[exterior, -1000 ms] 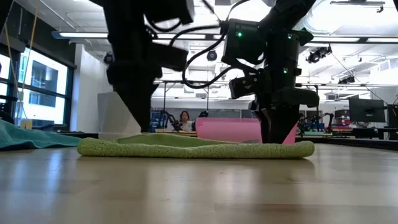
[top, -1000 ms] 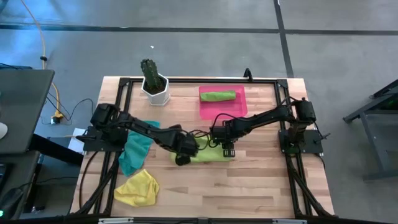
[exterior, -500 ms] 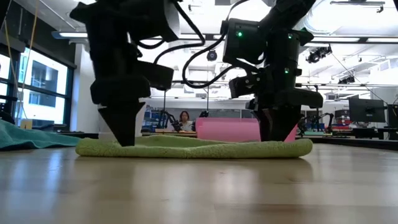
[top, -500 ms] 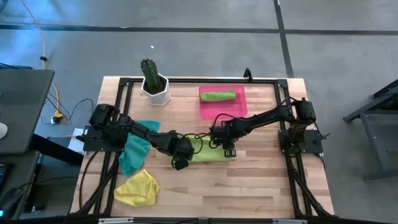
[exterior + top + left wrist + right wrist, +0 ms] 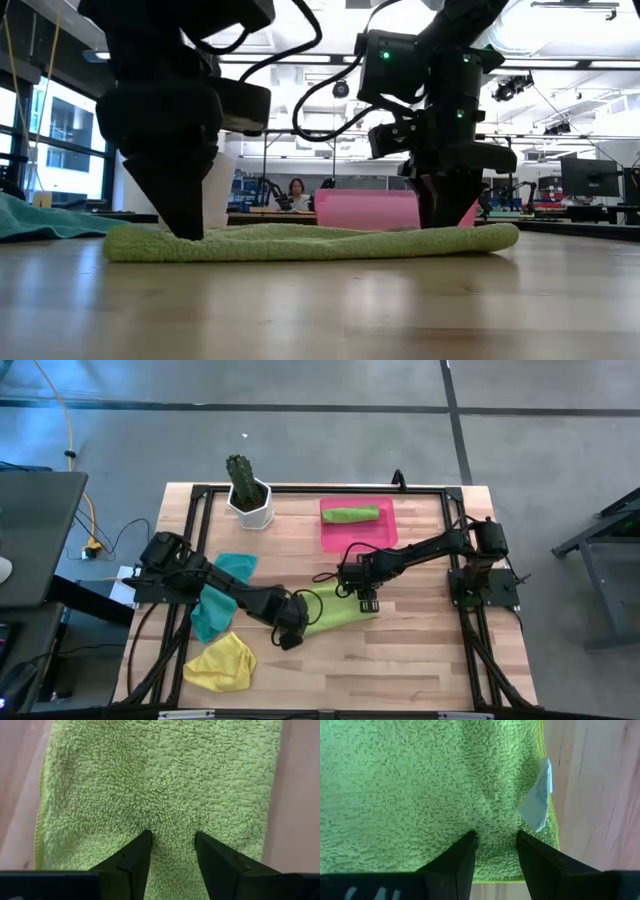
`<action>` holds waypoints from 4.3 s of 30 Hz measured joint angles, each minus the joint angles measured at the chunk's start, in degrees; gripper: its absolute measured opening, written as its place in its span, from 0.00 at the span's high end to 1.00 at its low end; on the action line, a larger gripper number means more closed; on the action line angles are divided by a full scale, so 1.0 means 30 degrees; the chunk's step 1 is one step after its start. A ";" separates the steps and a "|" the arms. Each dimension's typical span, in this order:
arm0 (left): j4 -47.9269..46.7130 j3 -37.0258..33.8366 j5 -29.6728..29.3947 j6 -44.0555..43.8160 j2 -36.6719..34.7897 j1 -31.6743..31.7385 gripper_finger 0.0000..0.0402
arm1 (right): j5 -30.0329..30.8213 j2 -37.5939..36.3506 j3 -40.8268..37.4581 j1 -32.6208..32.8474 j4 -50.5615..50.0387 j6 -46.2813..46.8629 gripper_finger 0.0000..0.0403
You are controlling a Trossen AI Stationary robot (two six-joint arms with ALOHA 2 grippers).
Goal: Roll microfiber towels into tight, uniform cylinder then place into a basket
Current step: Roll the light green microfiber cloth
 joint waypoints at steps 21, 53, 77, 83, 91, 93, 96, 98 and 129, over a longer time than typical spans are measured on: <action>-0.2602 0.0137 -0.6293 0.7191 0.0095 0.2399 0.63 | 0.1004 -0.0931 -0.0051 0.4304 0.0228 0.4695 0.66; 0.5770 0.2615 -0.6302 -0.1079 0.3393 -0.0648 0.63 | 0.3505 -0.0758 0.0000 0.4974 -0.0056 -0.1287 0.66; -0.2657 0.2535 -0.0306 0.2521 0.0716 -0.2650 0.63 | 0.3519 -0.0765 0.0005 0.7119 0.4879 0.1596 0.66; -0.2444 0.2564 -0.1195 0.1649 -0.0506 -0.4084 0.63 | 0.5183 -0.0772 0.0007 0.7004 0.7103 -0.2330 0.66; -0.2792 0.2586 -0.1801 -0.2759 -0.1246 -0.5378 0.63 | 0.5107 -0.0264 0.0029 0.4840 1.3253 -0.5302 0.66; -0.2759 0.2586 -0.0435 -0.4024 -0.1231 -0.5719 0.63 | 0.4418 0.0079 0.0043 0.4119 1.4296 -0.5491 0.66; -0.2486 0.2591 0.0799 -0.5652 -0.1231 -0.6259 0.63 | 0.3848 0.0770 0.0036 0.3085 1.5121 -0.5661 0.66; -0.2346 0.2590 0.0823 -0.6361 -0.1231 -0.6540 0.63 | 0.3265 0.1315 0.0036 0.2461 1.5611 -0.5667 0.66; -0.1823 0.2753 0.0124 -0.6367 -0.1302 -0.7067 0.63 | -0.0635 0.4648 0.0048 0.0811 1.8494 -0.4494 0.66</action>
